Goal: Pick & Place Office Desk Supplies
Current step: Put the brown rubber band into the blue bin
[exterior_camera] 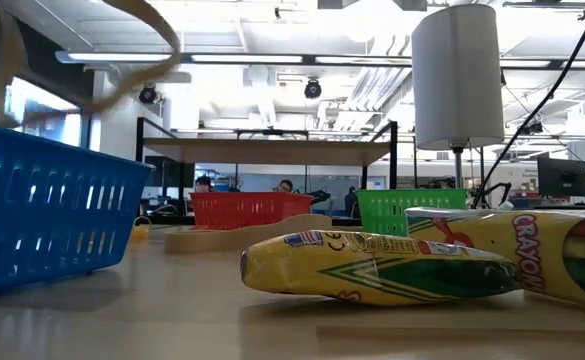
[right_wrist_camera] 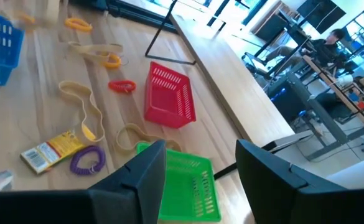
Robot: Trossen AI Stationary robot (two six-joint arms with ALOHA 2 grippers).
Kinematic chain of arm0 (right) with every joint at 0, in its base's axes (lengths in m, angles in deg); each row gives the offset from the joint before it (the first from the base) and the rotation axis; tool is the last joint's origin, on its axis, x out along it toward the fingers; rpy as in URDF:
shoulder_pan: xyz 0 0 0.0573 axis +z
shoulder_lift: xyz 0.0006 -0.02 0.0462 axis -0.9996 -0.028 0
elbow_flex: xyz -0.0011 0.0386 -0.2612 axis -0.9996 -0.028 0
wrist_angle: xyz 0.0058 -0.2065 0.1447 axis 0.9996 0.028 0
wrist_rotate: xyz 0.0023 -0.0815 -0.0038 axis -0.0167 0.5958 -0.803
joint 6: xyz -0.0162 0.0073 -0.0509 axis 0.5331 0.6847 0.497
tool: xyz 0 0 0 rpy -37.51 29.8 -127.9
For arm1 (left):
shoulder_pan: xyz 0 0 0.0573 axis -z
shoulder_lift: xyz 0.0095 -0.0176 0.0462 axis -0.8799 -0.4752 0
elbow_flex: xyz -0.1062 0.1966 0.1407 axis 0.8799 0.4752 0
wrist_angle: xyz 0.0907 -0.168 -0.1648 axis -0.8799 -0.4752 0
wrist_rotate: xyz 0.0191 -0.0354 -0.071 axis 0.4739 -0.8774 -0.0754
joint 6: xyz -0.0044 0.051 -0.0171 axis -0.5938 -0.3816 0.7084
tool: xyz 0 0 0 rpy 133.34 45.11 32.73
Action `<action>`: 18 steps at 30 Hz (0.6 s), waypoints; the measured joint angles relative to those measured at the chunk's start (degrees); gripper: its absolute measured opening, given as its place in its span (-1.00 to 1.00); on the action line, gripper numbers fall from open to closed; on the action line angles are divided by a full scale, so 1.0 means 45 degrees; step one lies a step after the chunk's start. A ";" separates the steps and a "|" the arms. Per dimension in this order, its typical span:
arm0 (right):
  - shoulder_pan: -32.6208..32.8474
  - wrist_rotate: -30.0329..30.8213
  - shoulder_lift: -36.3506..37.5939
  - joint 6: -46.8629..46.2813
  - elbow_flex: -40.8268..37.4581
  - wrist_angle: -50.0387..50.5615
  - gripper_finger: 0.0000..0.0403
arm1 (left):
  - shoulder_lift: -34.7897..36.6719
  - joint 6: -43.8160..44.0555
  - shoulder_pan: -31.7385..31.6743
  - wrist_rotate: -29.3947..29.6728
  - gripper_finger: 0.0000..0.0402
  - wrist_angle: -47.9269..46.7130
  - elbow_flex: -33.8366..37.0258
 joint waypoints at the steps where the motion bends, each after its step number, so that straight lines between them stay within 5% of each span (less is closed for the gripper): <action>1: 0.0005 -0.0029 0.0000 0.0000 0.0000 -0.0009 -0.09 | -0.0013 0.0337 0.0117 -0.0028 -1.00 0.0026 0.0000; 18: 0.0029 -0.0543 -0.0010 -0.0005 0.0000 -0.0538 -0.09 | -0.0532 0.4563 0.1362 0.0147 -1.00 0.1232 0.0000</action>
